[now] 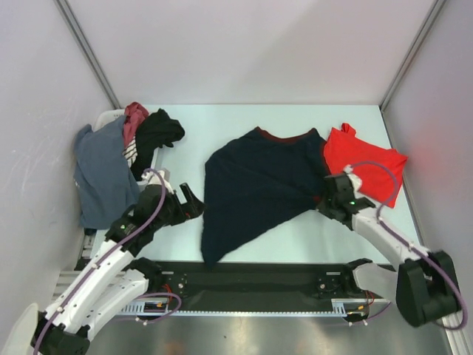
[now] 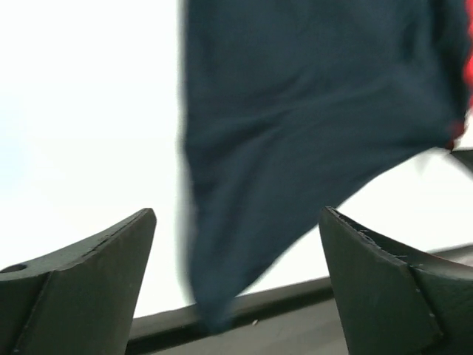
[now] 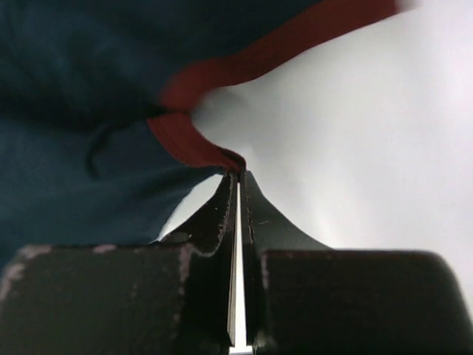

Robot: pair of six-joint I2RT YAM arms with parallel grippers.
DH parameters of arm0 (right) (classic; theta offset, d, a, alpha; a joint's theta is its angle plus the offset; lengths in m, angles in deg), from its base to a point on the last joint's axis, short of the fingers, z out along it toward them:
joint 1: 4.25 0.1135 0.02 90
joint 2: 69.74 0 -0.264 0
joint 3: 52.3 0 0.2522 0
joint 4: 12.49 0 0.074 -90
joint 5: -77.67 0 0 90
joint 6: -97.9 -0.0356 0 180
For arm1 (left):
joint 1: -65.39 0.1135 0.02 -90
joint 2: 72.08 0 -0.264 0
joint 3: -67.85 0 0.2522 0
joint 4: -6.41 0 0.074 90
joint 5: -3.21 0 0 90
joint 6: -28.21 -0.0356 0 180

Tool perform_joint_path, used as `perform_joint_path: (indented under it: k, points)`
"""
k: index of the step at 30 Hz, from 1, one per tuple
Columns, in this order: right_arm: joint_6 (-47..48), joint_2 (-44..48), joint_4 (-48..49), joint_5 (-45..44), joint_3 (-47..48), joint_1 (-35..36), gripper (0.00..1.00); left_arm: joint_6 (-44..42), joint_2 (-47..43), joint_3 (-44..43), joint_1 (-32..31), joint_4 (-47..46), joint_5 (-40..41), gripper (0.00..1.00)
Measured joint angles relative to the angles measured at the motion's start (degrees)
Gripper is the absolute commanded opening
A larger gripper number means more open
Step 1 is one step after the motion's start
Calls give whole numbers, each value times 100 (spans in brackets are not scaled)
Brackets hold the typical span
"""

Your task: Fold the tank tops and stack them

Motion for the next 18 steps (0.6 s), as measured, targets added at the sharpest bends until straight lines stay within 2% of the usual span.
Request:
perform_joint_path:
  k: [3, 6, 12, 18]
  points:
    - [142, 479, 33, 175, -289, -951, 0, 46, 236, 483, -92, -363, -372, 92]
    - [308, 304, 96, 310, -310, -1394, 0, 122, 542, 723, -673, -592, -520, 90]
    - [570, -487, 297, 592, -256, -1460, 0, 546, 809, 769, -2365, -702, -289, 80]
    - [682, -538, 448, 721, -236, -1486, 0, 1241, 820, 769, -3818, -334, 210, 70]
